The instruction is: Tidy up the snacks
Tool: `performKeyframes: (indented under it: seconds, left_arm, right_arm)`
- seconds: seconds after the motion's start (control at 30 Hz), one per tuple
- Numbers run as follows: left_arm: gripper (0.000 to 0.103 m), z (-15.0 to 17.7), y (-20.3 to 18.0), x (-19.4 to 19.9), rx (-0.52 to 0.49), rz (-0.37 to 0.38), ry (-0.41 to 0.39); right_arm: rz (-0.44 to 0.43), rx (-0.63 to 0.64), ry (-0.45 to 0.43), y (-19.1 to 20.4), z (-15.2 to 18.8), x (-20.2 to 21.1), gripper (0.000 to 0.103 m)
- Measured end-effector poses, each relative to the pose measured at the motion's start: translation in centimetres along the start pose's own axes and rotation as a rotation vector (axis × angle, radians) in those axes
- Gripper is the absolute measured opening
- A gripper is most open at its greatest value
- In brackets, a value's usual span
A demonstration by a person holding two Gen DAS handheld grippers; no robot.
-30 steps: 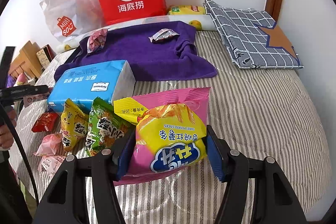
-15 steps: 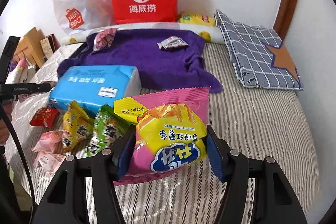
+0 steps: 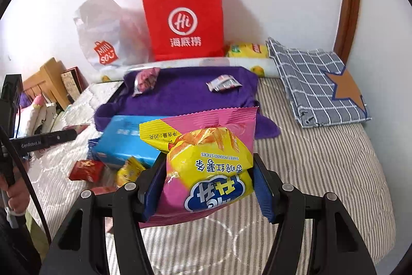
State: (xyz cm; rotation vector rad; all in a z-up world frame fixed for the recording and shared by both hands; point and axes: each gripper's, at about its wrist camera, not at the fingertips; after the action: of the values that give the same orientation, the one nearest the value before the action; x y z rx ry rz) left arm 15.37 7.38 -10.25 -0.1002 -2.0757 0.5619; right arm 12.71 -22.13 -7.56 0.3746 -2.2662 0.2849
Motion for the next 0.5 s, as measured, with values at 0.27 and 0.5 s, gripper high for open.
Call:
performKeyframes:
  seconds: [0.27,0.5]
  left_arm:
    - [0.02,1.5,-2.5,2.9,-0.02,0.051,-0.049]
    - [0.02,2.4,-4.6,4.9,-0.051,0.085,-0.082]
  right_arm:
    - [-0.015,0.015,-0.049,1.6,-0.7,1.8,0.062]
    - [-0.017,-0.028,-0.093,1.5,-0.8,3.5,0.062]
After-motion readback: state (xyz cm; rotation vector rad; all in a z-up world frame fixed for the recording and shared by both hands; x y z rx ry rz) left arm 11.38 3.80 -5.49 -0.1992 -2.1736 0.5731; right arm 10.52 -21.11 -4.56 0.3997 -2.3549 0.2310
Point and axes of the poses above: each gripper's, at about its wrist camera, not at the fingertips, and x roughly against the way its jaws point, y to its left, z to its underside, and after that the axes turned 15 degrees about x, right-handed
